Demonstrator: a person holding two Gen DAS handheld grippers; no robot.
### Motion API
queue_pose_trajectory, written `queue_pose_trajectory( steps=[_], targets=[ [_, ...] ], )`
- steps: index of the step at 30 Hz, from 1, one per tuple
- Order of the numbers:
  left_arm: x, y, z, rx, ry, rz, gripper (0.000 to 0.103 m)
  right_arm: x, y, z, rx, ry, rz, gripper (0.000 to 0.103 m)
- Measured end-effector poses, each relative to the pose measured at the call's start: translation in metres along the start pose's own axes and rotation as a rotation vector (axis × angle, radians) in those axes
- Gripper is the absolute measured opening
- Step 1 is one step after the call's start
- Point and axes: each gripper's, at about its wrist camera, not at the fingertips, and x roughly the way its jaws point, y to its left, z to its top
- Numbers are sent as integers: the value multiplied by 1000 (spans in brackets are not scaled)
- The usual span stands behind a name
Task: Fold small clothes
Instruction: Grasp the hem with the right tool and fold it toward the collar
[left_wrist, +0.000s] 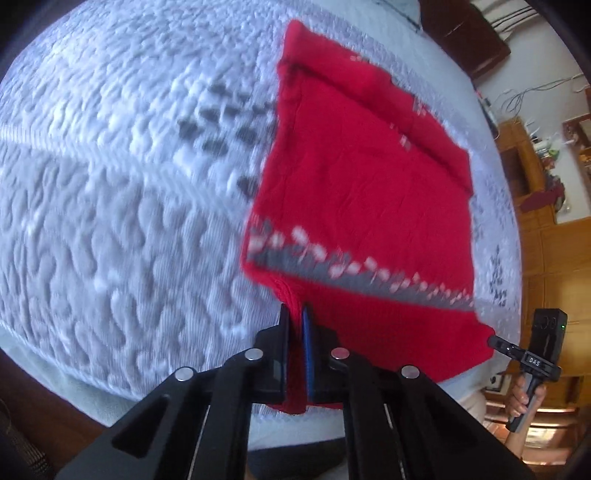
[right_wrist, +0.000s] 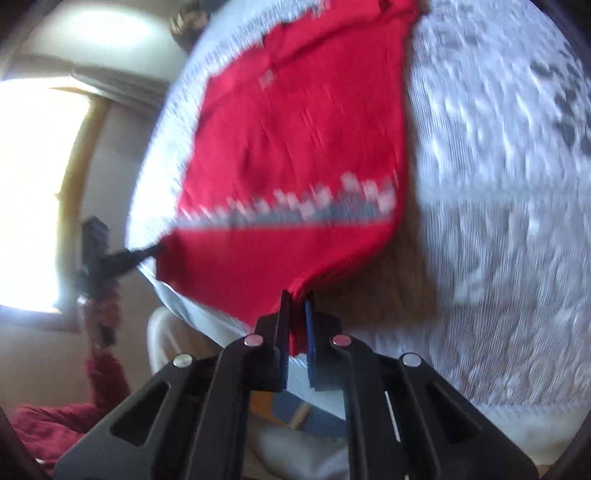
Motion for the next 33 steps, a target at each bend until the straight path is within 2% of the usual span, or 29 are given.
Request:
queue_pose_trajectory(
  steps=[6,9,10,11,12,13,15,17,21,25,31,33],
  targets=[
    [9,-14,64,23,-59,56,7,-1,-10,69,49,-55,-72,6],
    [30,-21,91,38,-99,145,7,12,-22,99,80,-57,-128,8],
    [36,-21,102,55,-114,212,13,15,-26,108,88,-59,-161,15],
    [39,-20,107,60,-118,242,19,17,-29,114,88,-63,-197,24],
    [41,-18,113,60,-121,266,32,17,-35,121,92,-71,-229,32],
    [40,-14,116,54,-129,281,34,14,-38,125,97,-85,-229,38],
    [31,-8,116,62,-154,271,34,8,-42,126,87,-98,-193,34],
    [21,-9,113,87,-178,226,38,1,-41,123,48,-107,-159,34],
    [18,-25,106,175,-173,210,43,1,-36,119,-8,-77,-89,34],
    [35,-52,103,291,-142,246,45,22,-29,118,-76,-10,-147,34],
    [60,-62,104,356,-94,258,45,39,-36,121,-80,43,-157,33],
    [70,-62,110,375,-80,257,45,46,-36,123,-89,63,-156,26]
  ],
)
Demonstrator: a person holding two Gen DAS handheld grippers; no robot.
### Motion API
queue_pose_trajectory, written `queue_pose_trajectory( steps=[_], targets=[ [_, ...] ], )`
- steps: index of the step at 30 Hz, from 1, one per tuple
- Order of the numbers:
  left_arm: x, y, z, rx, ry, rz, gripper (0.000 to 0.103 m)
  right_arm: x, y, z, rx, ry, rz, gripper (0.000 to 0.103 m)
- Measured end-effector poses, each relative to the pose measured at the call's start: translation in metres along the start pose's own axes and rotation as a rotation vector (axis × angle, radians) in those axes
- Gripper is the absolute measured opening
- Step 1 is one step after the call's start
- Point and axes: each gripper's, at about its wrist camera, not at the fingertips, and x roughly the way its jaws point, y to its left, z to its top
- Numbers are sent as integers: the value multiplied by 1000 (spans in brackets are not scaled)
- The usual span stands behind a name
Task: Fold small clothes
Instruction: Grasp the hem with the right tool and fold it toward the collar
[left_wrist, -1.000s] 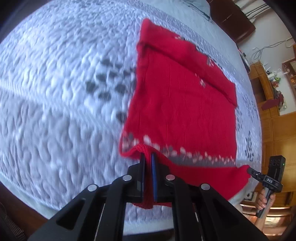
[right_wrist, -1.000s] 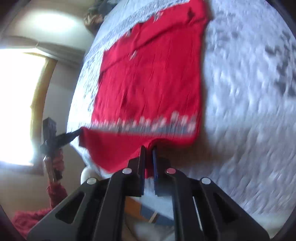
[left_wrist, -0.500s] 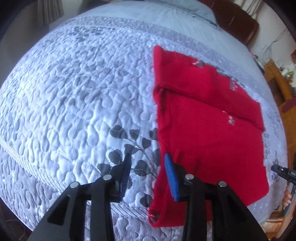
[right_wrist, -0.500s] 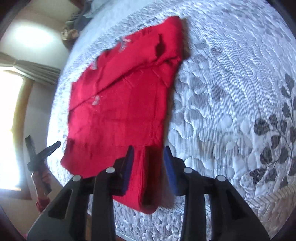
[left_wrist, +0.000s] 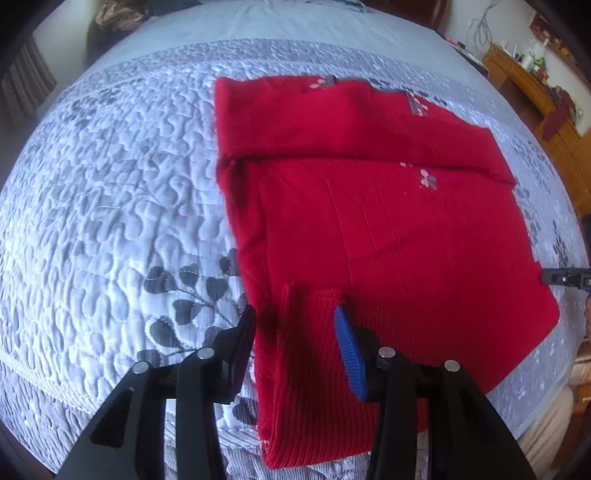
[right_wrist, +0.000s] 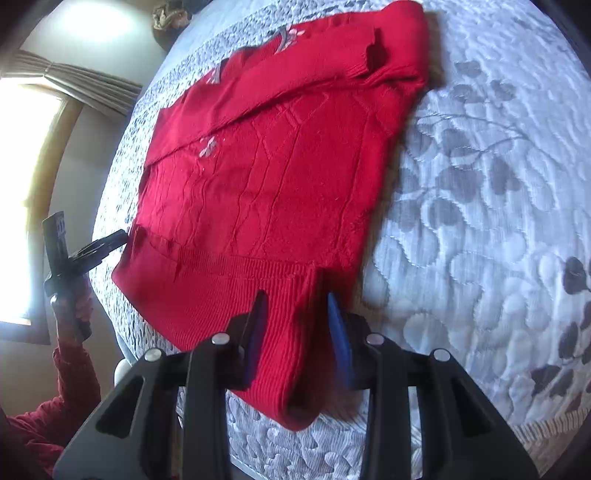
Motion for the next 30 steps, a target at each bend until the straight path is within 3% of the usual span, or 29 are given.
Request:
queue_pose_trajectory(
  steps=[2,4,7,13,19,22,23,29,30],
  targets=[
    [5,-3,1,22,9,6,44,5,1,2,-12,17,-19,10],
    [7,-2,-1,12,21,-16,11,5,4,2,-35,8,-43,4],
    [4,4,-1,-11,0,-47,5,-5,9,1,-48,-34,8,4],
    [-9,5,-3,31,-43,-43,5,-20,12,-2,-61,-89,68,4],
    [11,3,-3,62,21,-23,11,-3,6,-1,-42,-46,40,5],
    [16,3,-2,47,25,-38,11,6,2,0,-25,-20,38,9],
    [16,4,0,36,26,-47,11,9,-1,0,-22,-10,28,14],
    [12,4,0,32,38,-93,11,14,-2,-5,-24,5,72,16],
    [12,2,-1,42,37,-84,16,16,0,-5,-27,9,70,16]
  ],
)
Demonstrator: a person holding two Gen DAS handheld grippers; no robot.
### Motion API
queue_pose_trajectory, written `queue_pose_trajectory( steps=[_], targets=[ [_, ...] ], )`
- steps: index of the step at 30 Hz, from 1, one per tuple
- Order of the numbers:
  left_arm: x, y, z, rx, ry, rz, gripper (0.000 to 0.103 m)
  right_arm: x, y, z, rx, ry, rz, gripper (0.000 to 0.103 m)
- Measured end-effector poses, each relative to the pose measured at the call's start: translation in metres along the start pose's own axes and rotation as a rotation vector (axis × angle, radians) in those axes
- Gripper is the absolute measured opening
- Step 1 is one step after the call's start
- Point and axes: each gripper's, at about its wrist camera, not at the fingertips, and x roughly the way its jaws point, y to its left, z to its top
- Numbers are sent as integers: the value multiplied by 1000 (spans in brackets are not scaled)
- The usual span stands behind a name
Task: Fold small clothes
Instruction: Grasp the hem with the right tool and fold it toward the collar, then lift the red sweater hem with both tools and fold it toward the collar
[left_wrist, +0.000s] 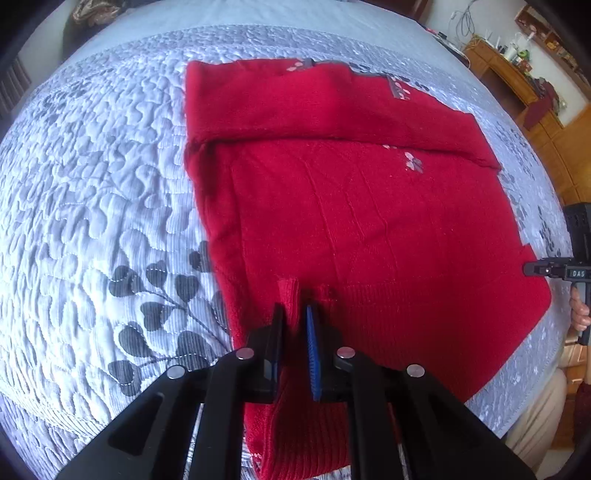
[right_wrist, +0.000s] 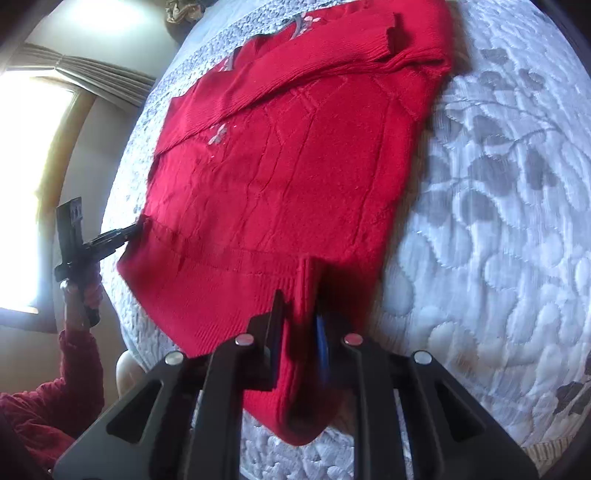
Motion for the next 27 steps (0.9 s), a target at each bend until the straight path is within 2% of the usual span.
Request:
queue_pose_trajectory(
  steps=[1,2,3,6,11,17,21,23,27],
  targets=[
    [2,-1,0,4,3,8,17,2,1,0,-4,3,-8,15],
    [4,-1,0,1,7,10,17,3,2,1,-7,2,-20,6],
    [5,-1,0,-8,8,7,16,3,3,1,-6,1,-19,4],
    [3,2,1,-39,-2,-4,4,-5,8,-2,-14,-33,-6,4],
    [-29,9,-6,-92,-93,-43,4,-32,17,-8,-30,-110,38,4],
    [-54,23,5,-152,-176,-44,4,-43,19,2,-34,-134,-15,3],
    [-65,29,38,-192,-228,-53,4,-61,20,33,-25,-197,-25,3],
    [-70,32,67,-200,-259,-39,4,-70,24,55,-31,-222,-49,3],
    [-64,41,137,-224,-295,-10,4,-84,22,119,-16,-273,-91,3]
  ],
)
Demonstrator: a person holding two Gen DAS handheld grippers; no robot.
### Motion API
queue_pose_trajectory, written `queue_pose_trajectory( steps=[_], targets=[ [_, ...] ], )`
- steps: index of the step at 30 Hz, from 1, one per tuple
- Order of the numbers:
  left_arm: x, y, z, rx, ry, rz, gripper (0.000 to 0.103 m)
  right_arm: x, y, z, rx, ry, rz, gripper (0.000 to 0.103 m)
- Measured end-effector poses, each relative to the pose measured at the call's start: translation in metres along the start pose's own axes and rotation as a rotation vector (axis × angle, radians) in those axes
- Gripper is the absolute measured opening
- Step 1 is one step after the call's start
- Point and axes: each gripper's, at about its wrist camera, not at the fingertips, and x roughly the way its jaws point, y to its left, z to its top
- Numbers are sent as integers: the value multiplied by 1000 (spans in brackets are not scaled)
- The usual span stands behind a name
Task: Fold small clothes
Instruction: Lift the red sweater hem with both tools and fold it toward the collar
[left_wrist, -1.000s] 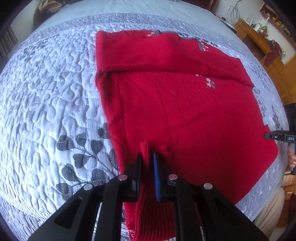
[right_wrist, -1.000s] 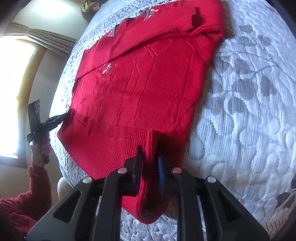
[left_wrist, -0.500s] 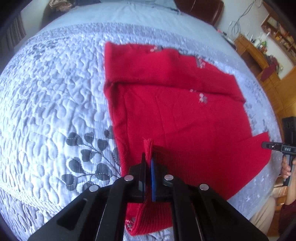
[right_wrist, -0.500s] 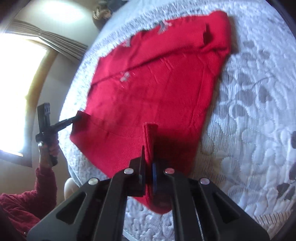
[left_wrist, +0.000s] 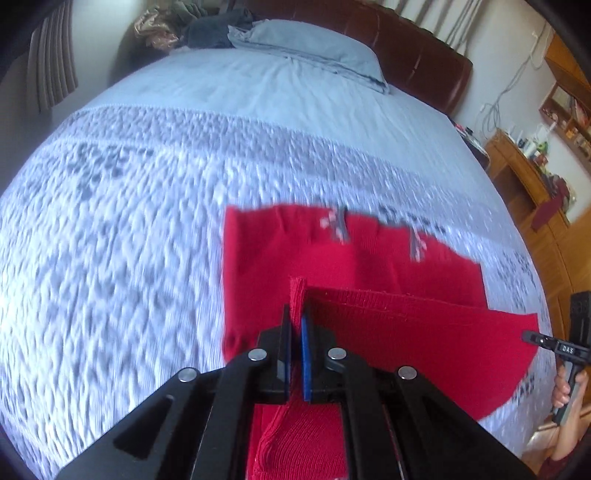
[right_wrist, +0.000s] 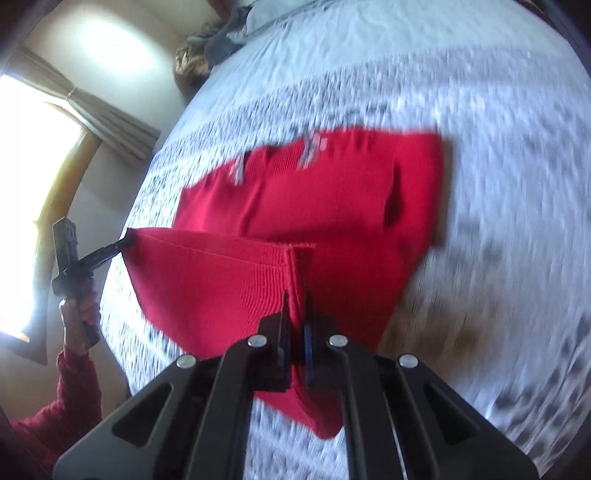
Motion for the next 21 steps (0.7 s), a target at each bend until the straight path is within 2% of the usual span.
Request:
queue_pose_trajectory(
  steps=[6,11,15,19,21],
  targets=[
    [68,-10,77,37,-27,96,4,34,-23,86,63,-45,-50,3],
    [128,-7,100,31,-1,142,4,84,-53,132,123,-23,-118,3],
    [170,-9,99,52,33,183,4,120,-74,140,159,5,-161,3],
    [201,-3,86,91,104,249,6,148,-86,133,156,67,-243,3],
    [205,-1,82,99,95,252,9,151,-87,129,154,66,-251,3]
  ],
)
